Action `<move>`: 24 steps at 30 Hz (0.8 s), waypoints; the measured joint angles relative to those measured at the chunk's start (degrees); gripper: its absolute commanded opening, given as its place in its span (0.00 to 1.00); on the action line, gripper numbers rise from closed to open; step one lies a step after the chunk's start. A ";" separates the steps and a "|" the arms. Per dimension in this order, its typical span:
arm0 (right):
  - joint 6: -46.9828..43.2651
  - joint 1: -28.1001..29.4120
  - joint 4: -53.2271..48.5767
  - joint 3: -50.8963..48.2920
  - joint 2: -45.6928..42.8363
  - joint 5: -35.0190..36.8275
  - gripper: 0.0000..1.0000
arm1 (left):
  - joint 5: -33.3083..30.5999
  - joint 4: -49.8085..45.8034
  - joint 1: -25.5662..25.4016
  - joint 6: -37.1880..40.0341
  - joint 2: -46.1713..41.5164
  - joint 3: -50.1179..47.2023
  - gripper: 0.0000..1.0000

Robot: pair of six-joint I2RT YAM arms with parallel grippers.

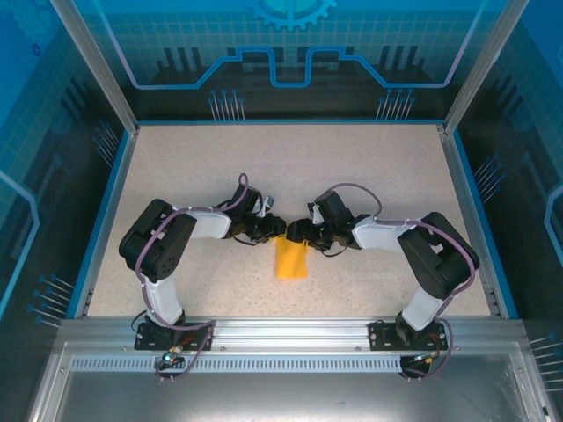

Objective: Fold a paper plane with a square sheet of paper (pick it up from the middle)
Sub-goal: Third fold the triangle at the center of the table.

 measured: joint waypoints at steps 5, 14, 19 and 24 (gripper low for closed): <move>-0.37 -0.07 -0.46 -0.79 -0.76 -0.28 0.52 | 0.20 0.00 0.13 0.04 -0.02 0.00 0.30; 0.26 -0.07 -1.16 -6.73 -6.54 -2.01 0.40 | 1.88 -0.28 0.52 3.17 -0.33 0.00 0.37; 2.01 -0.07 1.36 -7.21 -5.01 -4.11 0.28 | 1.46 -3.80 1.07 6.16 -2.43 -0.09 0.45; 3.04 -0.07 1.64 -7.13 -3.19 -4.66 0.16 | 0.72 -3.87 1.14 8.98 -11.06 -5.62 0.56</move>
